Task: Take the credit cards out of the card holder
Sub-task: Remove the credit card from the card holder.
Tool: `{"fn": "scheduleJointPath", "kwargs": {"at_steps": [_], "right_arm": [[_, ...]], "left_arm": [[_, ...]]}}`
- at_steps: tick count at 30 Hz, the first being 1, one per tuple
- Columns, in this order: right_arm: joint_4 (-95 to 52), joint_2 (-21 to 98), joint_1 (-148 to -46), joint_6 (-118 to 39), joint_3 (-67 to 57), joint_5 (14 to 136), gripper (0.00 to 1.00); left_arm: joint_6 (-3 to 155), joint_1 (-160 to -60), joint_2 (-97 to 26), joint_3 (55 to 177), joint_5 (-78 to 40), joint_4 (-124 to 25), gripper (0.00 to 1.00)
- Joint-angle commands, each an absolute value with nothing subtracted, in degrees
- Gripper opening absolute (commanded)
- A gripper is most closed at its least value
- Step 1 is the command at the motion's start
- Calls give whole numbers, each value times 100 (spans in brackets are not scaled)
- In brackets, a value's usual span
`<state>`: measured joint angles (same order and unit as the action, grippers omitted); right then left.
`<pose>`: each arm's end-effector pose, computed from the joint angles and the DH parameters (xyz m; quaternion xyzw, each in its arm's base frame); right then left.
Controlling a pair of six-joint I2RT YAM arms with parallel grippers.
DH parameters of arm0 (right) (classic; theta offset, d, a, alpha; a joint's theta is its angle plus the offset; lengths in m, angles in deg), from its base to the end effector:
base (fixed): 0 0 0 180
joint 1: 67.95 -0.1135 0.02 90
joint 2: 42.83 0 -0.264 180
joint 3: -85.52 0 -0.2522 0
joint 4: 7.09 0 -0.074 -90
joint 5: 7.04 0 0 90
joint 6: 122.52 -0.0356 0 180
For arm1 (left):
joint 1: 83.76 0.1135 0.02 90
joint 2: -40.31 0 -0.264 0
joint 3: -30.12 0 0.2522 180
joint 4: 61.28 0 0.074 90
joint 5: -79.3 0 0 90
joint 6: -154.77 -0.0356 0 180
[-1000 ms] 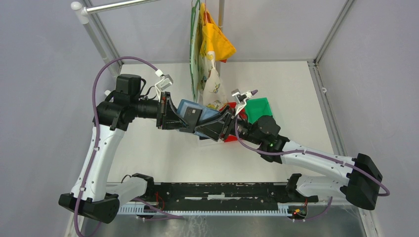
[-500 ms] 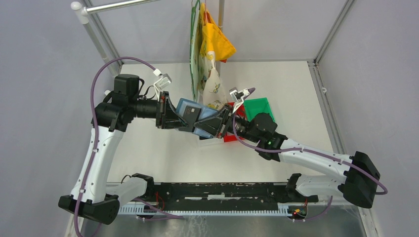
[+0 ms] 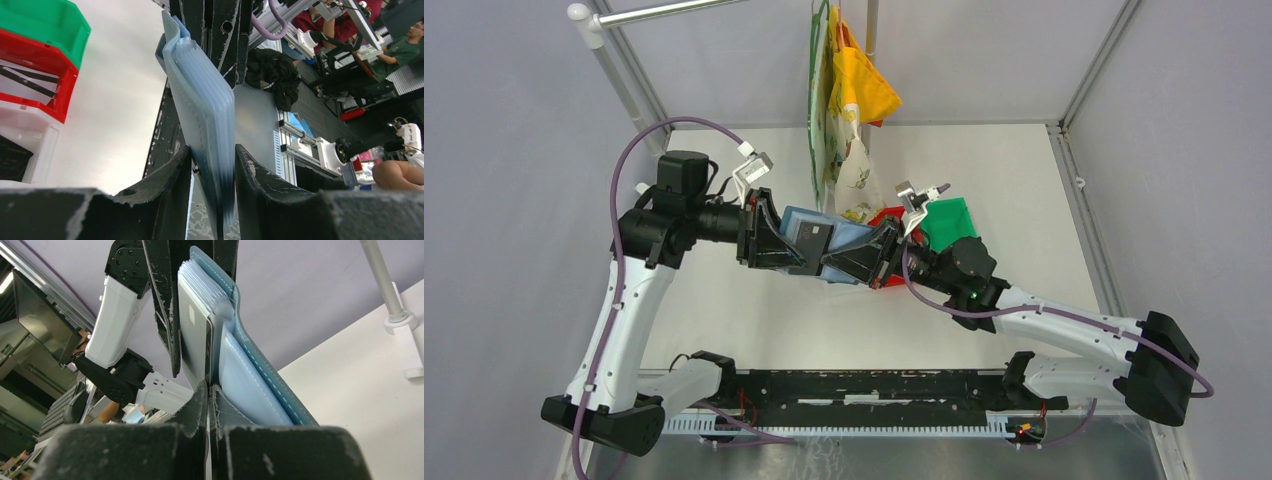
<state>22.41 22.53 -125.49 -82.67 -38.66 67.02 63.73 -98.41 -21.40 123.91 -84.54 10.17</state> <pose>0.1315 0.2249 0.3486 -0.1499 0.5598 0.7018 0.4142 0.1592 -0.0769 0.4267 0.3531 0.6809 -0.5797 0.2751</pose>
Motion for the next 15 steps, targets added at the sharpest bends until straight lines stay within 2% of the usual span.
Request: {"fn": "scheduleJointPath", "kwargs": {"at_steps": [1, 5, 11, 15], "right_arm": [[2635, 2384, -12568, -8202, -3694, 6475, 0], [2545, 2468, -12577, -8124, -3552, 6408, 0], [2374, 2270, -12595, -7926, -3712, 6554, 0], [2301, 2029, -12594, -7796, -3941, 6700, 0]], "left_arm": [[6626, -9958, -2116, 12358, -9210, 838, 43], [6600, -9958, -2110, 12257, -9217, 838, 43], [6609, -9955, -2106, 12266, -9230, 838, 21], [6630, -9955, -2112, 12335, -9313, 838, 17]]}}
